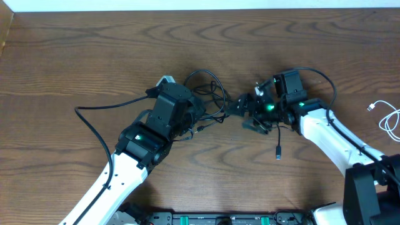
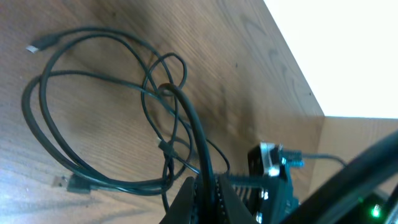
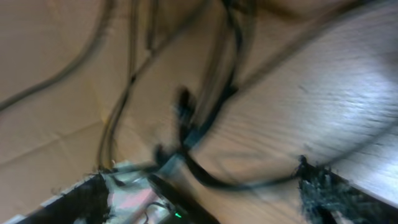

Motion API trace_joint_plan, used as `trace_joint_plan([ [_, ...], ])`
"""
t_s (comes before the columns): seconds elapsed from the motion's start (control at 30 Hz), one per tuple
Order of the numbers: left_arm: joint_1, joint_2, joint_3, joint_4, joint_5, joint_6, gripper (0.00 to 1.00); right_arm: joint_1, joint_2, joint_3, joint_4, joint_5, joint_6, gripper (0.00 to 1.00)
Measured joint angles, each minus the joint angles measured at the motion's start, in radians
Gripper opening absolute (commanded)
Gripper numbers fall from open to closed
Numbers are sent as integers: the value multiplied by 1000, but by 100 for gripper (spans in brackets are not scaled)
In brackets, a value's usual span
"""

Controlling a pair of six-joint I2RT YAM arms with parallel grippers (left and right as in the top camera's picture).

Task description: Untangle cables

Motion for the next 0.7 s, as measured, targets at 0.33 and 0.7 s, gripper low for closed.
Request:
trace_joint_plan([
  [0.33,0,0,0,-1,32,-5,8,48,37,0,61,-13,130,33],
  [0.7,0,0,0,-1,42,-8,8,64,46,0,61,83,163,1],
])
